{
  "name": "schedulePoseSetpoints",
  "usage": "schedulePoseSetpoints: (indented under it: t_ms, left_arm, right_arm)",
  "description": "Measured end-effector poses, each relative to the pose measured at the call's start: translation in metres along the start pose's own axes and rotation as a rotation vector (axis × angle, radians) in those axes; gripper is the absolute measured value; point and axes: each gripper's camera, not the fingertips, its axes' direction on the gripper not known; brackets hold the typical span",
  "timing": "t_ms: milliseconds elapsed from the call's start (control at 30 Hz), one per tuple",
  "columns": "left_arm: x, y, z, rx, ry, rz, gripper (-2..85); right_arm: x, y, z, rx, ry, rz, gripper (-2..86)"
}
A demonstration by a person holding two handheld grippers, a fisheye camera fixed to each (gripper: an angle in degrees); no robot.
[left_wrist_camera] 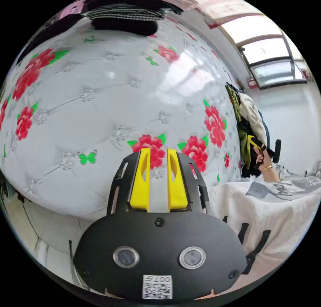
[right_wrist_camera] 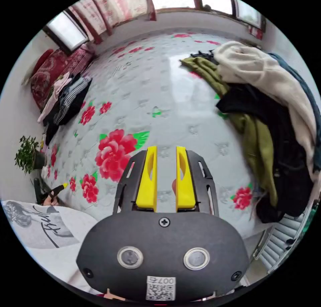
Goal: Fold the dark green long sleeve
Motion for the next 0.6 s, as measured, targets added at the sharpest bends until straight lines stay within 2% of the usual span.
schedulePoseSetpoints:
  t_ms: [133,233,267,333,467,567,600]
  left_arm:
    - [0.101,-0.024,0.06,-0.179,-0.133,0.297,7.3]
    - [0.144,-0.029,0.101,-0.267,-0.212,0.385,7.2]
    - [0.156,-0.025,0.105,-0.228,-0.313,0.39,5.8]
    - [0.17,-0.017,0.112,-0.198,-0.4,0.45,5.0]
    - [0.167,-0.004,0.112,-0.098,-0.384,0.443,3.7]
    - [0.156,-0.01,0.108,-0.107,-0.32,0.331,0.2]
    - [0.156,-0.011,0.11,-0.142,-0.28,0.311,-0.4]
  right_arm:
    - [0.075,0.011,-0.091,0.226,0.229,0.15,7.6]
    - [0.13,0.011,-0.156,0.367,0.359,0.275,8.3]
    - [0.149,0.009,-0.173,0.392,0.407,0.312,8.1]
    - [0.174,0.003,-0.183,0.394,0.462,0.354,7.3]
    - [0.233,-0.007,-0.144,0.183,0.333,0.494,2.9]
    - [0.228,0.002,-0.146,0.275,0.165,0.472,1.1]
    - [0.216,0.005,-0.15,0.308,0.101,0.406,0.6]
